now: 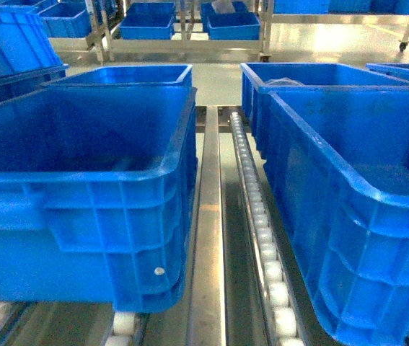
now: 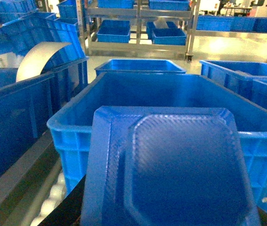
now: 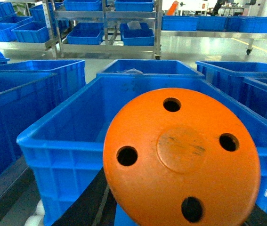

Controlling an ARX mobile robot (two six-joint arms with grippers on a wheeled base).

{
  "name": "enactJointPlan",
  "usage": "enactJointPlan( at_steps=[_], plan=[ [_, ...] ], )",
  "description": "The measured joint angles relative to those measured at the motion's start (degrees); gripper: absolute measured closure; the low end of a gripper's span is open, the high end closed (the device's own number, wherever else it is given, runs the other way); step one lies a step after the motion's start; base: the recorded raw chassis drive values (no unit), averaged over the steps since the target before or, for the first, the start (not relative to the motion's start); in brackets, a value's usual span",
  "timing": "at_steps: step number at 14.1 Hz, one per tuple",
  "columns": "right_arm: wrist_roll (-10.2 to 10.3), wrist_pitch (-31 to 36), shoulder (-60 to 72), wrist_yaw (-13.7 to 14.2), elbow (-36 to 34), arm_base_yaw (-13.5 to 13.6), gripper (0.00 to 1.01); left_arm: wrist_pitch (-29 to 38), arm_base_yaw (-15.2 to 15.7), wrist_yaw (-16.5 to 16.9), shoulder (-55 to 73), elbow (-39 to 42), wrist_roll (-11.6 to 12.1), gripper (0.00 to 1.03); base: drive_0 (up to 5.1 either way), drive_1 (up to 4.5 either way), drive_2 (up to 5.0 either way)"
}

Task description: Sort blue parts and orange caps into right shelf containers

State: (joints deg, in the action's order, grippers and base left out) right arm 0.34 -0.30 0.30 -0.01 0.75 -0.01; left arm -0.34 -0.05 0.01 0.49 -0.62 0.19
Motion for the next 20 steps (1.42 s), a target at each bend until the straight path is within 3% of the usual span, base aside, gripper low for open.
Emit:
enactJointPlan(
  at_steps=[20],
  plan=[
    [0.0, -0.1, 0.0, 0.0, 0.0, 0.0, 0.59, -0.1, 0.0, 0.0, 0.0, 0.0, 0.0, 0.60, 0.0, 0.00, 0.0]
  ],
)
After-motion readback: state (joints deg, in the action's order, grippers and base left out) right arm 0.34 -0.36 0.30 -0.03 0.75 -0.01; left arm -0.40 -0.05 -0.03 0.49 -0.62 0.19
